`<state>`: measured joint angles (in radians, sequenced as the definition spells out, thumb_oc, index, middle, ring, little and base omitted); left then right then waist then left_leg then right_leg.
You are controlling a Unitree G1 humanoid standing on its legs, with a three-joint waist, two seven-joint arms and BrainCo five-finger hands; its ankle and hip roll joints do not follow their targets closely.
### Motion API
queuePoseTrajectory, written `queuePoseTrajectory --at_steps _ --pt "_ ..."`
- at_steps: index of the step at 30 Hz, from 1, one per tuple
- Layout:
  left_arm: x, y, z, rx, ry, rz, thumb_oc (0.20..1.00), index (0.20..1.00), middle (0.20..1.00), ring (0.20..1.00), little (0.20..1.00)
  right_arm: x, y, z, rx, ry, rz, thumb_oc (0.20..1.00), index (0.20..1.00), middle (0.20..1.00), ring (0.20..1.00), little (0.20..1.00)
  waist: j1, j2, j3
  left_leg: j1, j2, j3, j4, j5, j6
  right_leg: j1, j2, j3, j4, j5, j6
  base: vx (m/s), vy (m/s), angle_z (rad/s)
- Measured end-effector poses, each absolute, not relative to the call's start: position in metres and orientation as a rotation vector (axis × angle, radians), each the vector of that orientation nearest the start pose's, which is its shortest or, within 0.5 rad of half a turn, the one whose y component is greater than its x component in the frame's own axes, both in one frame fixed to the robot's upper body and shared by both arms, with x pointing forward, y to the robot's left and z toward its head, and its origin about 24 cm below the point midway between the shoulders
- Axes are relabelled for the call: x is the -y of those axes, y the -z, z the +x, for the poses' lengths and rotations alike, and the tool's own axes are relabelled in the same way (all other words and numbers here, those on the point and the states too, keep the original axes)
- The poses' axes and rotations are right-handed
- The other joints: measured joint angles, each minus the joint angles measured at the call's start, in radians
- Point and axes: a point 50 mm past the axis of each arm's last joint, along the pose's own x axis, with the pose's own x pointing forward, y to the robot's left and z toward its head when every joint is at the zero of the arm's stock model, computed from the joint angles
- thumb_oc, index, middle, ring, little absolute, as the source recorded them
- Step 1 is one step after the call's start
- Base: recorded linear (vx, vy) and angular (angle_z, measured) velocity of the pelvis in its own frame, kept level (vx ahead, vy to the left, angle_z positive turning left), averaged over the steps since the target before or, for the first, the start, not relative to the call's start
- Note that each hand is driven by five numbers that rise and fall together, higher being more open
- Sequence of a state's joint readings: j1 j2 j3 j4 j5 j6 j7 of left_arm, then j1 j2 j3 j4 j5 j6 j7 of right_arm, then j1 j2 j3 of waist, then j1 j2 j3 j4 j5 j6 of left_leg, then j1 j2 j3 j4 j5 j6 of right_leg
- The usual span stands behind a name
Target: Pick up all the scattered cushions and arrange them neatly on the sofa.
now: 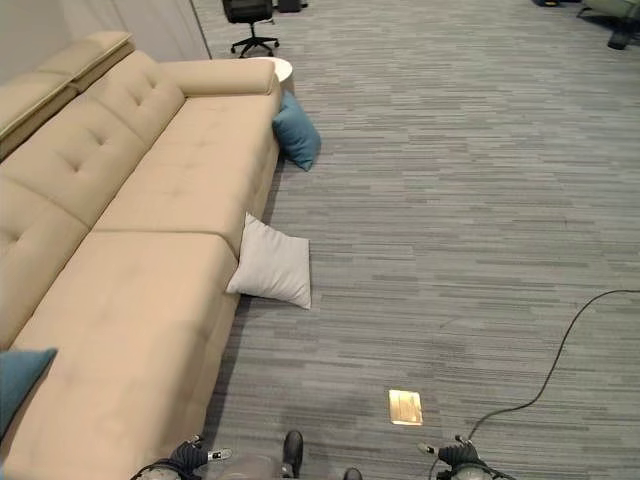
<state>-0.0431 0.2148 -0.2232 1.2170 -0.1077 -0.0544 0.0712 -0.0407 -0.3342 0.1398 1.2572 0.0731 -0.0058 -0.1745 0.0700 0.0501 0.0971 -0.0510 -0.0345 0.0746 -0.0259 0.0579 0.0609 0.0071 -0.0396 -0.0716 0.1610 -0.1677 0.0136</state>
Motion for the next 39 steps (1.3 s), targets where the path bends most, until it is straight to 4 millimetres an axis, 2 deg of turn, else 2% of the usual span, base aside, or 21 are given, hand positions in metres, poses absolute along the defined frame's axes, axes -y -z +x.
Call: queuePoseTrajectory --at_steps 2,3,5,7,8,10,14,16,18,19,20,22,23,25,26,29,30,32,34,35,39 --pt "-0.221 0.156 0.117 -1.109 -0.057 0.283 1.0 1.0 1.0 1.0 1.0 0.275 0.146 0.103 -1.174 0.265 -0.42 1.0 1.0 1.0 1.0 1.0 -0.004 -0.008 -0.001 0.014 -0.015 0.009 -0.003 -0.012 0.016 -0.052 -0.023 -0.028 0.123 -0.026 0.032 0.1 0.124 -0.14" --pt "-0.222 0.152 0.13 -1.075 -0.051 0.295 1.0 1.0 1.0 1.0 1.0 0.275 0.145 0.108 -1.164 0.261 -0.424 1.0 1.0 1.0 1.0 1.0 -0.014 -0.013 0.011 0.038 -0.03 0.008 -0.01 -0.027 0.035 -0.169 -0.059 -0.031 0.387 -0.03 0.077 0.09 0.076 0.03" --pt "-0.223 0.15 0.134 -1.061 -0.048 0.304 1.0 1.0 1.0 1.0 1.0 0.274 0.144 0.112 -1.152 0.254 -0.428 1.0 1.0 1.0 1.0 1.0 -0.023 -0.01 0.016 0.071 -0.037 0.007 -0.009 -0.045 0.054 -0.253 -0.126 -0.091 0.552 -0.03 0.097 0.16 -0.037 0.08" --pt "-0.225 0.149 0.137 -1.053 -0.051 0.308 1.0 1.0 1.0 1.0 1.0 0.272 0.145 0.112 -1.152 0.244 -0.429 1.0 1.0 1.0 1.0 1.0 -0.026 -0.006 0.021 0.092 -0.038 -0.007 -0.005 -0.072 0.039 -0.267 -0.167 -0.132 0.494 -0.03 0.097 0.23 -0.168 0.03" --pt "-0.225 0.148 0.138 -1.052 -0.056 0.305 1.0 1.0 1.0 1.0 1.0 0.271 0.145 0.114 -1.147 0.238 -0.436 1.0 1.0 1.0 1.0 1.0 -0.025 -0.004 0.025 0.102 -0.035 -0.013 -0.006 -0.085 0.034 -0.258 -0.195 -0.198 0.356 -0.03 0.094 0.22 -0.227 0.0" --pt "-0.229 0.15 0.13 -1.073 -0.068 0.306 1.0 1.0 1.0 1.0 1.0 0.269 0.143 0.119 -1.129 0.228 -0.439 1.0 1.0 1.0 1.0 1.0 -0.028 -0.012 0.029 0.109 -0.039 -0.006 -0.006 -0.09 0.027 -0.26 -0.21 -0.219 0.163 0.031 0.118 0.2 -0.195 0.04" --pt "-0.233 0.156 0.109 -1.137 -0.092 0.293 1.0 1.0 1.0 1.0 1.0 0.269 0.144 0.118 -1.135 0.226 -0.438 1.0 1.0 1.0 1.0 1.0 -0.027 -0.039 0.035 0.167 -0.038 -0.009 -0.01 -0.13 -0.02 -0.254 -0.223 -0.26 -0.017 0.196 0.133 0.22 -0.219 0.06" --pt "-0.232 0.158 0.101 -1.156 -0.093 0.289 1.0 1.0 1.0 1.0 1.0 0.27 0.144 0.116 -1.14 0.229 -0.441 1.0 1.0 1.0 1.0 1.0 -0.03 -0.043 0.033 0.195 -0.02 -0.018 -0.008 -0.156 -0.034 -0.225 -0.21 -0.265 -0.039 0.253 0.095 0.25 -0.248 0.06" --pt "-0.226 0.161 0.097 -1.167 -0.083 0.275 1.0 1.0 1.0 1.0 1.0 0.272 0.144 0.115 -1.144 0.233 -0.446 1.0 1.0 1.0 1.0 1.0 -0.033 -0.007 0.018 0.199 0.034 -0.033 0.018 -0.177 -0.067 -0.189 -0.15 -0.273 -0.055 0.235 0.077 0.18 -0.251 0.14" --pt "-0.223 0.161 0.099 -1.161 -0.078 0.27 1.0 1.0 1.0 1.0 1.0 0.271 0.145 0.113 -1.147 0.23 -0.442 1.0 1.0 1.0 1.0 1.0 -0.026 -0.011 0.013 0.191 0.057 -0.031 0.081 -0.188 -0.083 -0.161 -0.111 -0.268 -0.075 0.226 0.033 0.14 -0.359 0.07" --pt "-0.22 0.162 0.099 -1.16 -0.073 0.262 1.0 1.0 1.0 1.0 1.0 0.273 0.143 0.117 -1.136 0.236 -0.446 1.0 1.0 1.0 1.0 1.0 -0.023 -0.012 0.012 0.171 0.077 -0.032 0.138 -0.181 -0.089 -0.145 -0.095 -0.274 -0.088 0.218 0.023 0.17 -0.477 0.01" --pt "-0.216 0.162 0.099 -1.161 -0.067 0.256 1.0 1.0 1.0 1.0 1.0 0.272 0.141 0.124 -1.117 0.236 -0.443 1.0 1.0 1.0 1.0 1.0 -0.02 -0.028 0.009 0.083 0.085 -0.04 0.309 -0.172 -0.105 -0.114 -0.081 -0.278 -0.123 0.215 0.014 0.09 -0.342 0.07" --pt "-0.215 0.16 0.108 -1.137 -0.064 0.256 1.0 1.0 1.0 1.0 1.0 0.269 0.142 0.122 -1.119 0.23 -0.44 1.0 1.0 1.0 1.0 1.0 -0.006 -0.059 0.025 -0.052 0.098 -0.034 0.582 -0.1 -0.14 -0.081 -0.077 -0.289 -0.154 0.209 -0.042 0.15 -0.301 0.04" --pt "-0.219 0.157 0.117 -1.111 -0.069 0.265 1.0 1.0 1.0 1.0 1.0 0.267 0.145 0.117 -1.132 0.224 -0.438 1.0 1.0 1.0 1.0 1.0 0.012 -0.082 0.038 -0.14 0.113 -0.031 0.759 -0.008 -0.152 -0.044 -0.06 -0.293 -0.186 0.207 -0.063 0.21 -0.221 0.02" --pt "-0.221 0.158 0.113 -1.116 -0.084 0.255 1.0 1.0 1.0 1.0 1.0 0.266 0.146 0.112 -1.142 0.222 -0.442 1.0 1.0 1.0 1.0 1.0 0.019 -0.095 0.037 -0.211 0.116 -0.024 0.791 -0.033 -0.143 -0.007 -0.037 -0.298 -0.207 0.178 -0.086 0.35 -0.169 0.09" --pt "-0.221 0.157 0.116 -1.105 -0.081 0.257 1.0 1.0 1.0 1.0 1.0 0.267 0.147 0.109 -1.158 0.213 -0.461 1.0 1.0 1.0 1.0 1.0 0.031 -0.1 0.048 -0.259 0.063 0.005 0.607 -0.047 -0.142 0.022 -0.017 -0.301 -0.251 0.157 -0.064 0.33 -0.09 -0.1" --pt "-0.218 0.158 0.115 -1.112 -0.073 0.256 1.0 1.0 1.0 1.0 1.0 0.266 0.149 0.106 -1.176 0.199 -0.472 1.0 1.0 1.0 1.0 1.0 0.038 -0.084 0.044 -0.219 0.035 0.027 0.285 -0.016 -0.147 0.03 -0.003 -0.307 -0.228 0.111 0.011 0.26 -0.047 -0.23" --pt "-0.217 0.16 0.109 -1.13 -0.072 0.252 1.0 1.0 1.0 1.0 1.0 0.269 0.148 0.107 -1.175 0.203 -0.479 1.0 1.0 1.0 1.0 1.0 0.04 -0.051 0.042 -0.204 0.049 0.024 0.086 0.043 -0.159 0.045 0.058 -0.307 -0.227 0.092 -0.043 0.42 -0.089 -0.19" --pt "-0.219 0.16 0.105 -1.143 -0.075 0.256 1.0 1.0 1.0 1.0 1.0 0.267 0.148 0.107 -1.182 0.189 -0.495 1.0 1.0 1.0 1.0 1.0 0.051 -0.036 0.036 -0.209 0.046 0.047 -0.036 0.098 -0.165 0.087 0.103 -0.296 -0.261 0.066 -0.036 0.35 -0.052 -0.12" --pt "-0.221 0.16 0.105 -1.142 -0.079 0.261 1.0 1.0 1.0 1.0 1.0 0.266 0.148 0.108 -1.181 0.185 -0.493 1.0 1.0 1.0 1.0 1.0 0.06 -0.041 0.04 -0.218 0.032 0.079 -0.065 0.122 -0.156 0.112 0.117 -0.288 -0.254 0.052 -0.051 0.35 -0.029 -0.31" --pt "-0.225 0.166 0.074 -1.226 -0.101 0.247 1.0 1.0 1.0 1.0 1.0 0.265 0.147 0.116 -1.161 0.175 -0.501 1.0 1.0 1.0 1.0 1.0 0.088 -0.065 0.008 -0.212 -0.018 0.083 0.039 0.137 -0.105 0.184 0.143 -0.188 -0.253 0.012 -0.027 0.38 0.011 -0.59"
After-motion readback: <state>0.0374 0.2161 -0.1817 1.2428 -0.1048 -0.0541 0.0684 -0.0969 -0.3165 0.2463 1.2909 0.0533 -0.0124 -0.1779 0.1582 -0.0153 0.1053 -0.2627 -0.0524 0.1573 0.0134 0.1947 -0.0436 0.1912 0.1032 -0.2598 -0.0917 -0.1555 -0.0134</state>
